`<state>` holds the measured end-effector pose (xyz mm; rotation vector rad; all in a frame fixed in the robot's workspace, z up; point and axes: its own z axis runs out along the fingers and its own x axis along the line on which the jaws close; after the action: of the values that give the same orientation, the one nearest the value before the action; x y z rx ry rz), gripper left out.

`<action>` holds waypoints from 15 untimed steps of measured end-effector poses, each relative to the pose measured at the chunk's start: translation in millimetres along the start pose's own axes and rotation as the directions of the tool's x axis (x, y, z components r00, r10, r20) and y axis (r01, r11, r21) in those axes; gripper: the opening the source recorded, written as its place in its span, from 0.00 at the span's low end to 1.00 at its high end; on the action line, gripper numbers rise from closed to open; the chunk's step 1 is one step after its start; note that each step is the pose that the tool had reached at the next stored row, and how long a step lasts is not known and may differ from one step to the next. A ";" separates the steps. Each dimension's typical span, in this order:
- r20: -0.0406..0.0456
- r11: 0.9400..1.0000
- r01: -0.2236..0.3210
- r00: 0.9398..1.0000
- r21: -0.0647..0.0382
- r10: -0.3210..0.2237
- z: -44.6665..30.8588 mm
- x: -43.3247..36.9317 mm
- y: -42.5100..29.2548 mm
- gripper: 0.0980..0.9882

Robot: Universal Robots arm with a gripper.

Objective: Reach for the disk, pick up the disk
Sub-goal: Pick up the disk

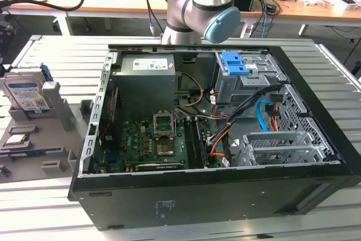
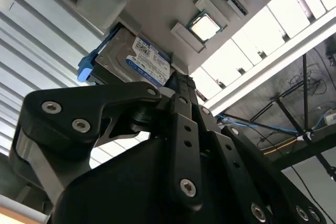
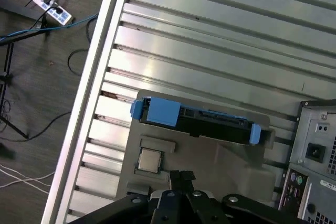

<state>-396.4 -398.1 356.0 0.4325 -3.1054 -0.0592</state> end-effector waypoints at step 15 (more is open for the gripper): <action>-0.008 0.979 0.202 0.979 -0.001 -0.202 0.0 0.0 0.0 0.01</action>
<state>-396.4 -398.1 356.0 0.7454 -3.0415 -0.0579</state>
